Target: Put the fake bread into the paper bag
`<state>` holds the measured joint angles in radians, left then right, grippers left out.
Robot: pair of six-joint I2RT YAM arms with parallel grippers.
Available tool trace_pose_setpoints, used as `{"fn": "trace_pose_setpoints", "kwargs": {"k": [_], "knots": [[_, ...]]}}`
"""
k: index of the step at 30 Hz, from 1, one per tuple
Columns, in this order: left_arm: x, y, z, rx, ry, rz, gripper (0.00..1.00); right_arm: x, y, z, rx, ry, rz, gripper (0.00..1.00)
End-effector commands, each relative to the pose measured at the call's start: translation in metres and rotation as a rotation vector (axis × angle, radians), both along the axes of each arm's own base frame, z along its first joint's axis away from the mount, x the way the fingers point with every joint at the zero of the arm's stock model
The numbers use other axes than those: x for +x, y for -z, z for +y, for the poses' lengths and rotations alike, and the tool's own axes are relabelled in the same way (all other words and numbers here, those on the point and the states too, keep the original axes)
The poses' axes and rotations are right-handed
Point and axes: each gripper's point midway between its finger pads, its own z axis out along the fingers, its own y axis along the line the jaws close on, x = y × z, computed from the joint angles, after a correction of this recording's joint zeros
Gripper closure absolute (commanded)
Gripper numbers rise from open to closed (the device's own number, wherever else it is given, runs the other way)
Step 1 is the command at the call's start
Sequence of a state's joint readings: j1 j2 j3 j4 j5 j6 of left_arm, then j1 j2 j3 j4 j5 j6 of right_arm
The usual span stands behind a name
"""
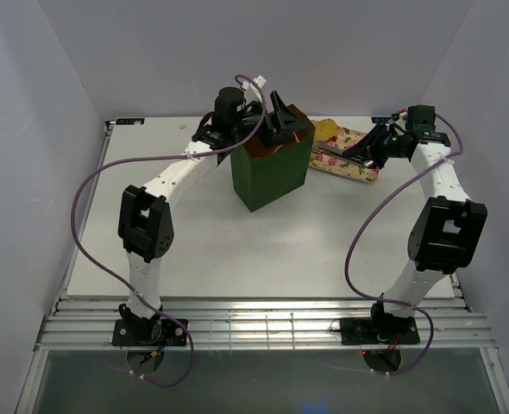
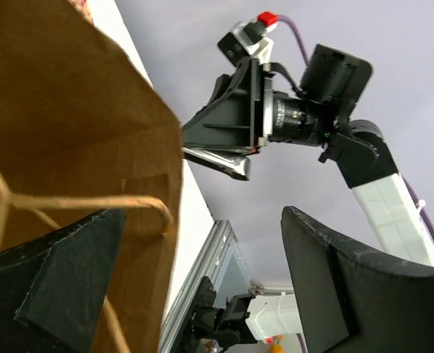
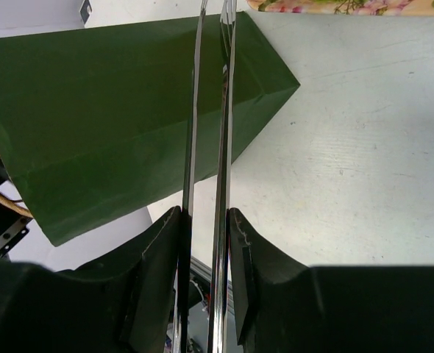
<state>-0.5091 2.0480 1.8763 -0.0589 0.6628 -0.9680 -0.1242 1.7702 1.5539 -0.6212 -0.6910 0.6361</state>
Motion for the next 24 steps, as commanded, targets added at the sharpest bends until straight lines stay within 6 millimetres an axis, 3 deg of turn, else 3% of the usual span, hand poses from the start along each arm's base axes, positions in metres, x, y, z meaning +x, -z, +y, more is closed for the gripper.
{"fn": "trace_pose_setpoints", "kwargs": {"k": [1,6,17,21,24], "knots": [[-0.017,-0.075,0.022,-0.041,-0.057,-0.191,0.02,-0.004,-0.024,0.001,-0.004,-0.016,-0.091,0.64],[-0.028,-0.101,0.038,-0.014,-0.117,-0.286,0.02,-0.006,-0.023,0.001,-0.002,-0.016,-0.090,0.64],[-0.028,-0.153,0.085,0.093,-0.347,-0.454,0.02,-0.004,-0.030,0.001,-0.001,-0.015,-0.105,0.64],[-0.015,-0.162,0.109,0.210,-0.429,-0.531,0.02,-0.004,-0.034,0.000,-0.002,-0.004,-0.108,0.64],[-0.002,-0.148,0.134,0.302,-0.418,-0.534,0.02,-0.003,-0.039,0.002,0.012,0.005,-0.109,0.64]]}}
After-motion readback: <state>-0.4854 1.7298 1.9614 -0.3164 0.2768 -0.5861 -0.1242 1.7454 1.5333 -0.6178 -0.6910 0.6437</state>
